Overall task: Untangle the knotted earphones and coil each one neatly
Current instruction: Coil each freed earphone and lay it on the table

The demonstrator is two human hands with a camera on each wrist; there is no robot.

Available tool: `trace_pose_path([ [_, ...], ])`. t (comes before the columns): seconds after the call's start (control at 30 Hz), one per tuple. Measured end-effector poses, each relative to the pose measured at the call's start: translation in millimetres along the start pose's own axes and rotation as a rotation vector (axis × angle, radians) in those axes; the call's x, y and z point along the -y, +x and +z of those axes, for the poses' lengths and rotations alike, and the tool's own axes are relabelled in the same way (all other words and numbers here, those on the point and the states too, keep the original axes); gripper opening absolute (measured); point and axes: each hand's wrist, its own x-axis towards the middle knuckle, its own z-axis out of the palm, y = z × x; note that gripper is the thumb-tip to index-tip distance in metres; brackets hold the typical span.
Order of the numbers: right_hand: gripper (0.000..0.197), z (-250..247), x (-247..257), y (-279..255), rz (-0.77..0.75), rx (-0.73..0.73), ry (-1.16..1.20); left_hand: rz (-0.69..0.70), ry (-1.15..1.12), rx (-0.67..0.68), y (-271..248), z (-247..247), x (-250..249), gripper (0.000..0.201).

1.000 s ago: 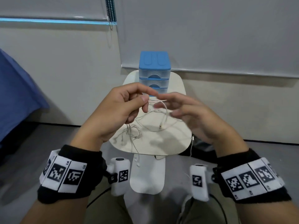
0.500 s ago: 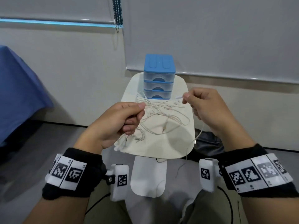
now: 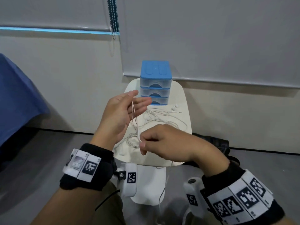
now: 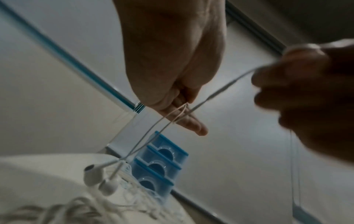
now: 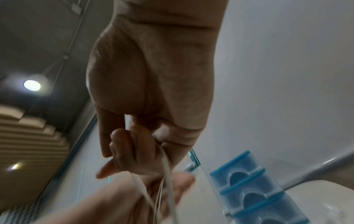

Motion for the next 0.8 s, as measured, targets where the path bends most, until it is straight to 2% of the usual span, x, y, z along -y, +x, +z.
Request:
trace_pose_path([
  [0.1, 0.026, -23, 12, -6, -0.050, -0.052, 0.235, 0.068, 0.318, 0.002, -3, 2, 14, 0.029],
  [0.17, 0.025, -43, 15, -9, -0.077, -0.161, 0.332, 0.089, 0.500, 0.069, -8, 2, 19, 0.044],
  [0.23, 0.023, -61, 10, -8, -0.067, -0.315, 0.305, 0.057, 0.542, 0.163, -12, 3, 20, 0.056],
  [0.3, 0.023, -73, -5, -3, -0.021, -0.490, 0.280, 0.013, 0.457, 0.215, -14, 4, 21, 0.061],
  [0.37, 0.025, -77, -29, 4, 0.028, -0.625, 0.323, -0.034, 0.249, 0.285, -14, 2, 20, 0.056],
  [0.47, 0.028, -65, -59, 11, 0.092, -0.706, 0.368, -0.048, 0.021, 0.395, -17, -2, 13, 0.039],
  [0.53, 0.029, -47, -68, 16, 0.143, -0.640, 0.284, -0.027, -0.066, 0.382, -16, -2, 8, 0.036],
  [0.7, 0.027, -7, -53, 18, 0.124, -0.299, 0.143, -0.016, -0.170, 0.265, -4, 6, 2, 0.031],
  [0.8, 0.028, -10, -24, 9, 0.086, -0.110, -0.014, 0.039, 0.020, 0.166, 3, 11, 10, 0.027],
])
